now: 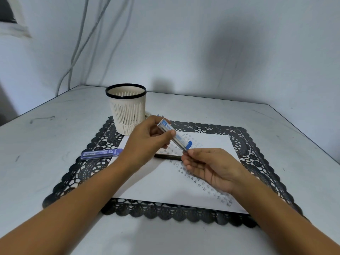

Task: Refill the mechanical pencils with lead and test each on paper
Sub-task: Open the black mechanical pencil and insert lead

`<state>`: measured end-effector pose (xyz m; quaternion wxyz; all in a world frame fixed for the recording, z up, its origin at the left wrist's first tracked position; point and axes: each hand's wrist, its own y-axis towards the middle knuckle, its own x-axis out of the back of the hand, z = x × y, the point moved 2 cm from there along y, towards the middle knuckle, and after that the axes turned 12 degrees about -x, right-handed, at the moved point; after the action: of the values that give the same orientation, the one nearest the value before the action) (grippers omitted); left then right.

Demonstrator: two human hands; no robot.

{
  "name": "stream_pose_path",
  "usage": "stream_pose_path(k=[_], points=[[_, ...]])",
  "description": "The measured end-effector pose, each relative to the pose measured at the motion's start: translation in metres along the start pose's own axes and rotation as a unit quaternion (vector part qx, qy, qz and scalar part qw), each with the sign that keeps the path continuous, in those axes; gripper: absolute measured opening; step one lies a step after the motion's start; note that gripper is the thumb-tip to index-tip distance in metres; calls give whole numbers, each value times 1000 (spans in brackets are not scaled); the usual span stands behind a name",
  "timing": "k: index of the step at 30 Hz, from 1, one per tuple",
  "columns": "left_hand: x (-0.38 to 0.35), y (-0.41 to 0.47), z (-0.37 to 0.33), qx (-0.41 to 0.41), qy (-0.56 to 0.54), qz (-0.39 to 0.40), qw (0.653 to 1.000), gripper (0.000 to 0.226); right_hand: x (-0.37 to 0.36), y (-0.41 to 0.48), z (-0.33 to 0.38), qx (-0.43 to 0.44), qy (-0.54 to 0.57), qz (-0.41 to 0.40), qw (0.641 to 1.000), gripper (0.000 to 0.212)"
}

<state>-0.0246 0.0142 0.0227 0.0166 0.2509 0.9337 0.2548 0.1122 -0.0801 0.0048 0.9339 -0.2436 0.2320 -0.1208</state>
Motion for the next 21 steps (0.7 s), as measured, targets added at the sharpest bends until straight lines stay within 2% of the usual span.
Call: stream_pose_path(k=[5, 9, 13, 17, 21], points=[[0, 0, 2, 10, -5, -7, 1000, 14, 0, 0, 0, -6, 11, -3, 1000, 13], [0, 1, 7, 60, -52, -14, 997, 12, 3, -1, 4, 23, 14, -16, 1000, 10], [-2, -3, 8, 128, -99, 43, 986, 10, 8, -4, 11, 81, -1, -50, 995, 9], [-8, -11, 7, 140, -50, 147, 978, 13, 9, -9, 17, 157, -85, -115, 977, 9], [-10, -13, 6, 127, -19, 156, 979, 14, 9, -13, 19, 220, -211, -169, 937, 11]])
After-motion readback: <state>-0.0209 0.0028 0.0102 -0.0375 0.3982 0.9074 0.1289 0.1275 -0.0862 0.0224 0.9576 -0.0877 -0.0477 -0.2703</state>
